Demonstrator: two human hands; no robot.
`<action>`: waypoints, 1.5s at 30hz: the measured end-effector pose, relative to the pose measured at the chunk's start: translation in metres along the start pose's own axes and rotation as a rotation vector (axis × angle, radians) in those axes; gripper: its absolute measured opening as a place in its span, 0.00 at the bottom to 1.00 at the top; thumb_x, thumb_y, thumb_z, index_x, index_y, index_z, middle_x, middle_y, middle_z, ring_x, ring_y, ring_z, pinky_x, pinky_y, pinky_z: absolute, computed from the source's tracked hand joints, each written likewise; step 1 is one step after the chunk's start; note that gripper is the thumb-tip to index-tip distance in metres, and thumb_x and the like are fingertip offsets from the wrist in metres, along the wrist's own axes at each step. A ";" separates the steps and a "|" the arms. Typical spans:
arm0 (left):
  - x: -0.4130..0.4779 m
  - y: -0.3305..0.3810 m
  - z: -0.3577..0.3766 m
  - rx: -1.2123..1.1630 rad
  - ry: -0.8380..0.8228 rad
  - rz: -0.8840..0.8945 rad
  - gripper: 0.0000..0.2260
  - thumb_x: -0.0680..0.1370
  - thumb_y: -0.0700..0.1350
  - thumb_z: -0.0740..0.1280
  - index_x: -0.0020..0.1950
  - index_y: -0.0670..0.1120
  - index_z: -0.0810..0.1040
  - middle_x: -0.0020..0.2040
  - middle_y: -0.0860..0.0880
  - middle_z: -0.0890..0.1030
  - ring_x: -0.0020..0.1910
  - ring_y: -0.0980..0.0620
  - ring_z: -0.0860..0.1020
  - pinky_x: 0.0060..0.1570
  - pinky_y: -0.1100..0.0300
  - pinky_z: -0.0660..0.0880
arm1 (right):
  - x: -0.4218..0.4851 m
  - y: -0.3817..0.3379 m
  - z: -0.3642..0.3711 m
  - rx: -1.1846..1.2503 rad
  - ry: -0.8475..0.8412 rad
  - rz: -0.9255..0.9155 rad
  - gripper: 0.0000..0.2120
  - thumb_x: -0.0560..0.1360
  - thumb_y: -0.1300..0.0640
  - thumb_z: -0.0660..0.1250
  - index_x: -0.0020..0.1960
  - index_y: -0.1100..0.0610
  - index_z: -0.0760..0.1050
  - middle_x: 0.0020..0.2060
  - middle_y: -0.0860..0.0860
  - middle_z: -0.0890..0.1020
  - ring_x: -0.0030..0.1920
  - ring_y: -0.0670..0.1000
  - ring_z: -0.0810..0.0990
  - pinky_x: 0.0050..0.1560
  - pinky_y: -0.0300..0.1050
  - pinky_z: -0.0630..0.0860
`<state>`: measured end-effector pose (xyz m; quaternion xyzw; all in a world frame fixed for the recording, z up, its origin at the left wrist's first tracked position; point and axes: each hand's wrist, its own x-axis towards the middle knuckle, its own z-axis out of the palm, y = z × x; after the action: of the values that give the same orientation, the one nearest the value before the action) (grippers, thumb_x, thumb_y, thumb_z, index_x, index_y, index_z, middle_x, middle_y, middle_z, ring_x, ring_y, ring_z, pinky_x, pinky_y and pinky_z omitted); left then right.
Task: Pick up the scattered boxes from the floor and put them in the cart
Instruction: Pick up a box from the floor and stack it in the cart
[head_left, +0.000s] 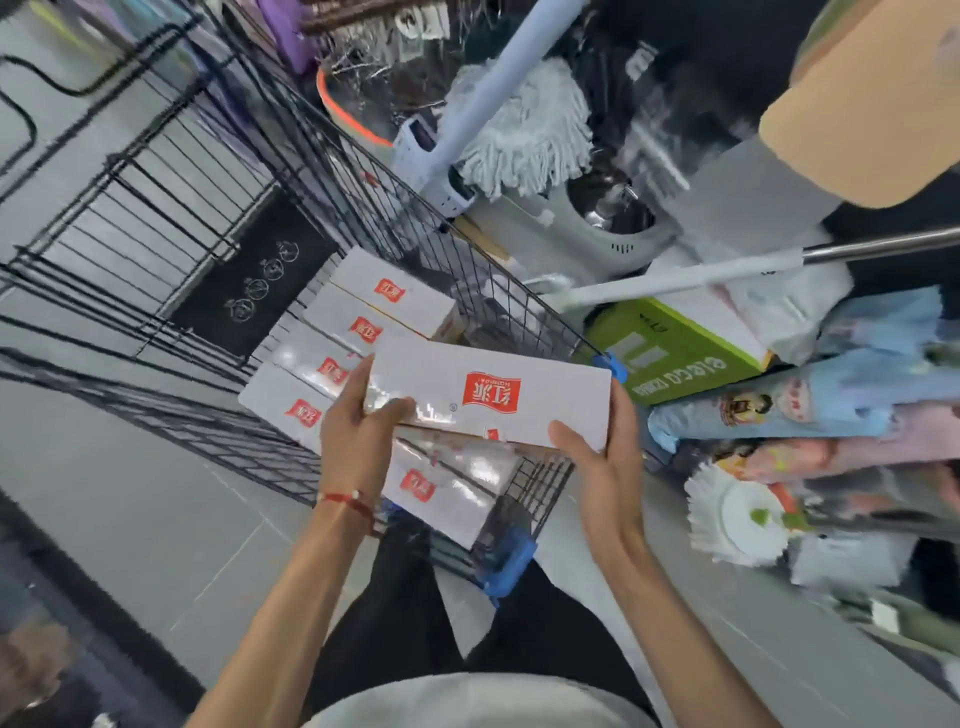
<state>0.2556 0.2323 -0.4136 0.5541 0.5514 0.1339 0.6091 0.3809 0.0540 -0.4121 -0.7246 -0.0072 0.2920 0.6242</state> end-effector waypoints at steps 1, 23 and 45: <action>0.016 -0.001 -0.001 0.023 -0.039 -0.010 0.33 0.66 0.52 0.72 0.72 0.57 0.73 0.68 0.53 0.79 0.68 0.51 0.76 0.69 0.46 0.71 | 0.005 0.003 0.008 -0.011 0.022 0.000 0.34 0.78 0.71 0.69 0.78 0.51 0.64 0.62 0.40 0.81 0.54 0.32 0.81 0.51 0.28 0.76; 0.188 -0.102 0.038 0.403 -0.378 0.088 0.23 0.75 0.45 0.74 0.70 0.51 0.76 0.62 0.51 0.81 0.58 0.51 0.81 0.55 0.57 0.81 | 0.075 0.161 0.075 -0.019 0.365 0.147 0.36 0.82 0.51 0.68 0.83 0.46 0.51 0.71 0.45 0.77 0.69 0.49 0.78 0.70 0.60 0.76; 0.229 -0.157 0.055 0.715 -0.071 0.251 0.34 0.67 0.55 0.80 0.66 0.49 0.69 0.63 0.48 0.72 0.65 0.45 0.72 0.66 0.41 0.72 | 0.100 0.215 0.089 -0.008 0.285 0.265 0.34 0.84 0.58 0.64 0.83 0.52 0.49 0.70 0.51 0.78 0.67 0.53 0.81 0.62 0.62 0.81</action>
<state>0.3123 0.3251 -0.6745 0.7992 0.4696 -0.0123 0.3749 0.3497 0.1242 -0.6533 -0.7558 0.1754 0.2659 0.5721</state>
